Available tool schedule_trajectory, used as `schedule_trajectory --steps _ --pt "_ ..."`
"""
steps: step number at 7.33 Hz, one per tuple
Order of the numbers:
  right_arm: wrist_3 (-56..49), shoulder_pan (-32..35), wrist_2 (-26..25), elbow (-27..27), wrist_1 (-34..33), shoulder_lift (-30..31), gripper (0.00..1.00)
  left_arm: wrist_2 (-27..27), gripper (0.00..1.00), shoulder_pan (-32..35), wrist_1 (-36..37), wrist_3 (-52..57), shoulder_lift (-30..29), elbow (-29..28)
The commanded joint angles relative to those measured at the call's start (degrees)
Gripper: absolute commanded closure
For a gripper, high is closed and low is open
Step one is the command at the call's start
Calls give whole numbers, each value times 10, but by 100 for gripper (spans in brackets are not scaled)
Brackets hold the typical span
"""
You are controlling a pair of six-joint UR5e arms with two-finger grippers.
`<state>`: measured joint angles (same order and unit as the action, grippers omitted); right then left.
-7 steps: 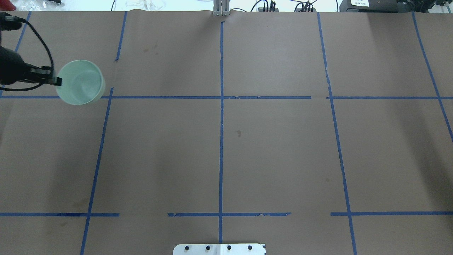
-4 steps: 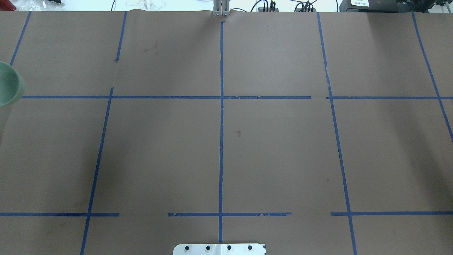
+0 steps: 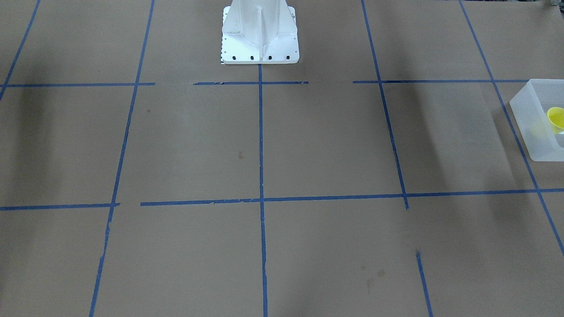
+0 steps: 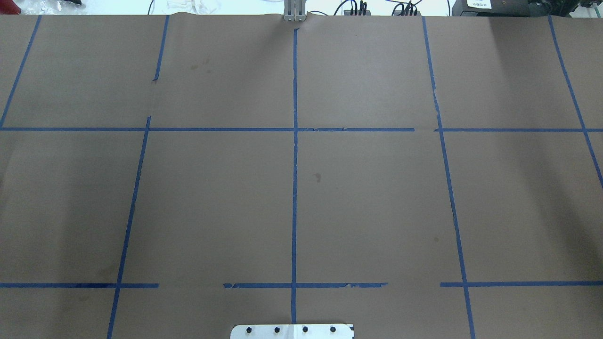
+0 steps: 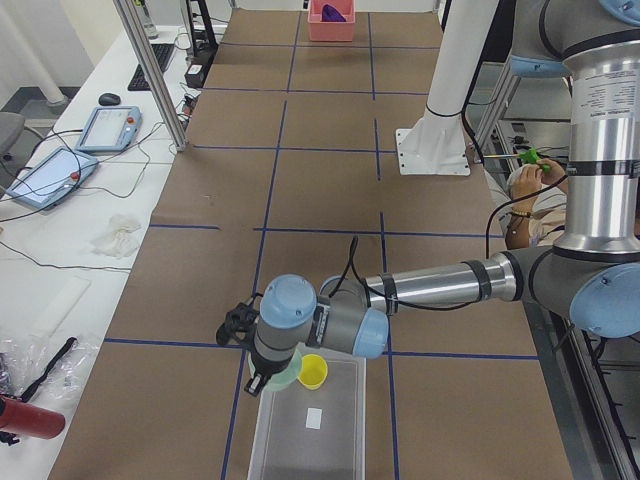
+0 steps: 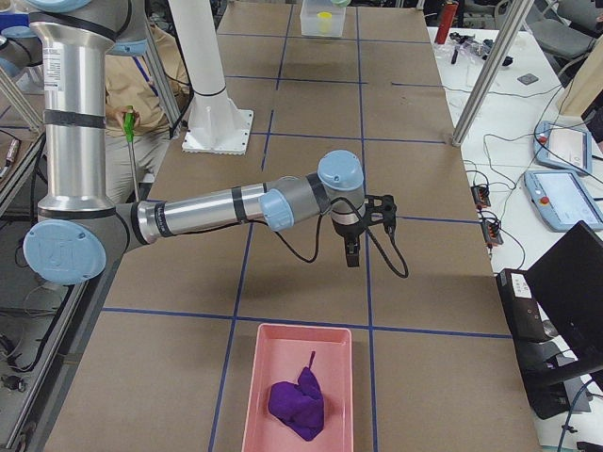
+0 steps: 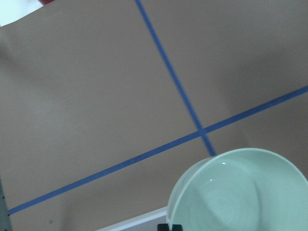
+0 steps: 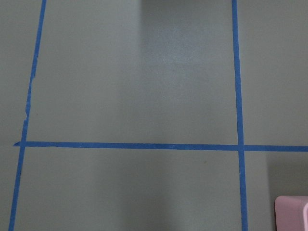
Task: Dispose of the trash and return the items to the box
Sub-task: 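Place the green bowl into the white bin with the left gripper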
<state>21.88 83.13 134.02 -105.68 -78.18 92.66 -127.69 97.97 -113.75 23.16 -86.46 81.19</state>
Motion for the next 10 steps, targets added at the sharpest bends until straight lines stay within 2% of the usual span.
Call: schedule_trajectory --steps 1,2,3,4,5,6,7,8,9,10 --pt "0 -7 0 1 -2 -4 0 3 100 32 -8 45 2 -93" --pt "0 -8 0 1 -3 -4 0 11 100 31 -61 40 -4 -156" --pt "0 -10 0 2 -3 -4 0 11 100 31 -92 21 -5 -180" --pt "0 -10 0 2 -3 -4 0 11 77 31 -99 18 -3 -182" --pt "0 -11 0 2 -4 -5 0 10 35 31 -98 17 0 -174" --pt "0 -11 0 3 -5 -11 0 7 18 31 -93 12 1 -143" --pt "0 -12 0 2 -5 -12 0 -18 18 31 -43 -36 2 -82" --pt "0 -12 1 1 -5 -12 0 -75 17 27 3 -104 0 -15" --pt "0 -12 2 6 -17 -35 0 -102 17 -7 9 -157 0 39" --pt "-2 -11 3 4 -50 -50 0 -101 16 -62 11 -250 -1 100"
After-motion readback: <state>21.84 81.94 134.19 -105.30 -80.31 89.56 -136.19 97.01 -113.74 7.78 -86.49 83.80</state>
